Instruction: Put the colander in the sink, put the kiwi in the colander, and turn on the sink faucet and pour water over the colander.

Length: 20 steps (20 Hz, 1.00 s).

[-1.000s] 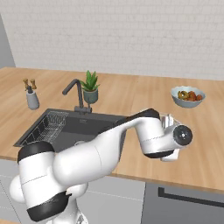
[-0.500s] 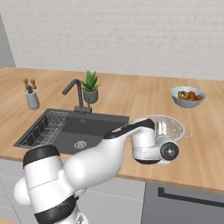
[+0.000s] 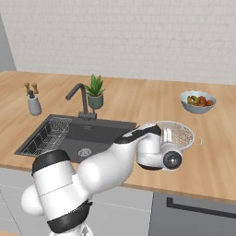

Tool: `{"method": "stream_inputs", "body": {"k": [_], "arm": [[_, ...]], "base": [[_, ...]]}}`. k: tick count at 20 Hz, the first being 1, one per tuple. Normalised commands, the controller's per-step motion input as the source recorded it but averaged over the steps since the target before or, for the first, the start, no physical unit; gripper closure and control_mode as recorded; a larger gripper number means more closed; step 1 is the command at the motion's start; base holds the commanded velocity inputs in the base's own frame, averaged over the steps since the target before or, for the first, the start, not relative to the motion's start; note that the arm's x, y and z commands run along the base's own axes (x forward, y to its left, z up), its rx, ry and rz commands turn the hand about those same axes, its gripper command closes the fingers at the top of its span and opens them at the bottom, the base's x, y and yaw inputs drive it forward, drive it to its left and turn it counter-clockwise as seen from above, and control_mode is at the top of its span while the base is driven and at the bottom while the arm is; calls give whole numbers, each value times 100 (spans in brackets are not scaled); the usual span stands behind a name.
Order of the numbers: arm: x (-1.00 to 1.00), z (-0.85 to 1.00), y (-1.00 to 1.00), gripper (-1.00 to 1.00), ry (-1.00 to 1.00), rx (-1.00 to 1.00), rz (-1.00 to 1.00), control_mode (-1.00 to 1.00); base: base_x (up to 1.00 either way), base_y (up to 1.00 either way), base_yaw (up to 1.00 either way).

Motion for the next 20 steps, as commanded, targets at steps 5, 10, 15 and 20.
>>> {"method": "stream_inputs", "body": {"k": [5,10,15,20], "arm": [[25,0,0,-100,5,-3,0,-100],[7,0,-6,-100,15,0,0,-100],[2,0,-16,-100,17,0,0,-100],[10,-8,-18,-100,11,0,0,-100]], "base": [[0,0,0],[0,0,0],[0,0,0],[0,0,0]]}}
